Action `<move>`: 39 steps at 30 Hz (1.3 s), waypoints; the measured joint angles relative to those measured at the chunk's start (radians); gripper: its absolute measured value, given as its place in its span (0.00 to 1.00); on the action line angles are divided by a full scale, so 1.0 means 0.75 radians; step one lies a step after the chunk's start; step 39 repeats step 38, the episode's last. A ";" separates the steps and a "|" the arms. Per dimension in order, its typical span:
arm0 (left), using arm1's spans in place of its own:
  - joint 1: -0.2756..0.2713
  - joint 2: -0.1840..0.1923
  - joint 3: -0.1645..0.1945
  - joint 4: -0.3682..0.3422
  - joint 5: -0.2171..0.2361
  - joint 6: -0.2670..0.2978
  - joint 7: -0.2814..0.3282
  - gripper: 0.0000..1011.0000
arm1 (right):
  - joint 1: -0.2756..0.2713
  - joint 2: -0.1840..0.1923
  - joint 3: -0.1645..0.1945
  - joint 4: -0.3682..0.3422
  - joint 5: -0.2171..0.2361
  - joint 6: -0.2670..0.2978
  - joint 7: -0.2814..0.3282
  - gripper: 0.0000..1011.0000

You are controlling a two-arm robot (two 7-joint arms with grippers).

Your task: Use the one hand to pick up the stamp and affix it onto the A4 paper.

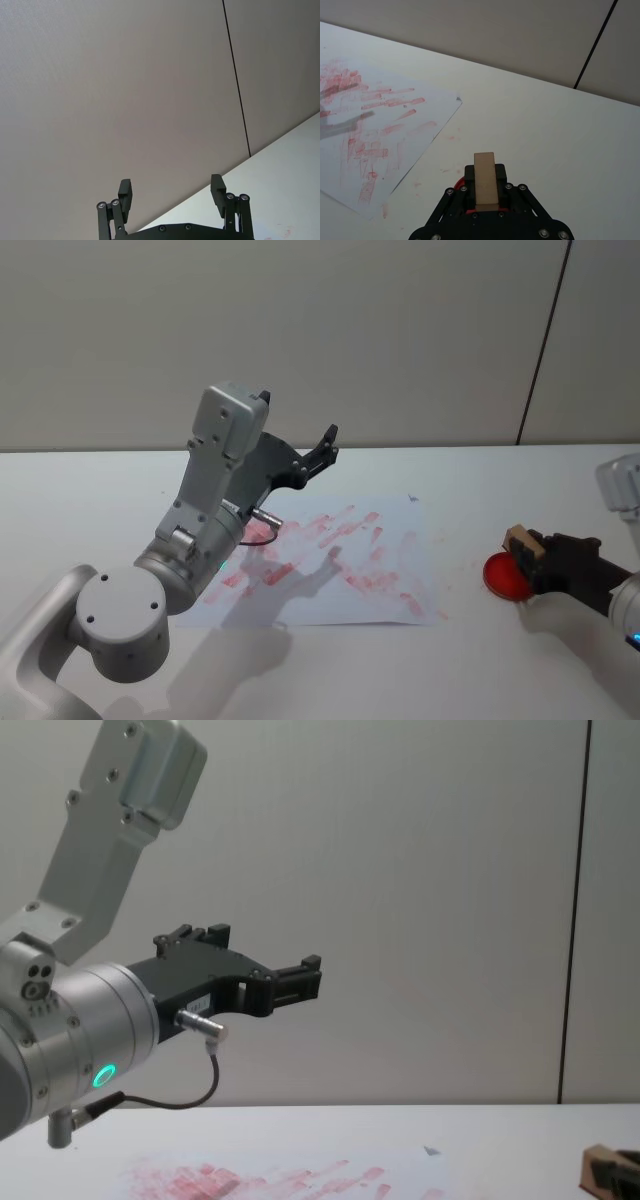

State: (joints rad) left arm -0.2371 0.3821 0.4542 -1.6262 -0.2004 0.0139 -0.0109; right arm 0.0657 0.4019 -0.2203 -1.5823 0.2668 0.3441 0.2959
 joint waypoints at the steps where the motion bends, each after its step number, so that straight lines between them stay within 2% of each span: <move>1: 0.000 0.000 0.000 0.000 0.000 0.000 0.000 0.99 | 0.004 -0.004 -0.005 0.009 -0.008 0.003 0.005 0.22; 13: 0.000 0.000 0.000 0.000 0.000 0.000 0.000 0.99 | 0.038 -0.032 -0.031 0.063 -0.058 0.010 0.031 0.22; 19: 0.000 0.000 0.000 0.000 0.000 0.000 0.000 0.99 | 0.048 -0.040 -0.038 0.078 -0.073 0.012 0.037 0.39; 21: 0.000 0.000 0.000 0.000 0.000 0.000 0.000 0.99 | 0.050 -0.042 -0.040 0.082 -0.076 0.013 0.039 0.48; 23: 0.000 0.000 0.000 0.000 0.000 0.000 0.000 0.99 | 0.052 -0.043 -0.041 0.084 -0.079 0.013 0.040 0.51; 26: 0.000 0.000 0.000 0.000 0.000 0.000 0.000 0.99 | 0.054 -0.045 -0.043 0.088 -0.083 0.014 0.042 0.61; 27: 0.000 0.000 0.000 0.000 0.000 0.000 0.000 0.99 | 0.055 -0.046 -0.044 0.090 -0.084 0.014 0.043 0.68; 30: 0.000 0.000 0.000 0.000 0.000 0.000 0.000 0.99 | 0.056 -0.048 -0.045 0.092 -0.087 0.014 0.044 0.73; 36: 0.000 0.000 0.000 0.000 0.000 0.000 0.000 0.99 | 0.059 -0.050 -0.047 0.096 -0.090 0.015 0.046 0.93; 39: 0.000 0.000 0.000 0.000 0.000 0.000 0.000 0.99 | 0.059 -0.050 -0.047 0.097 -0.090 0.015 0.046 0.95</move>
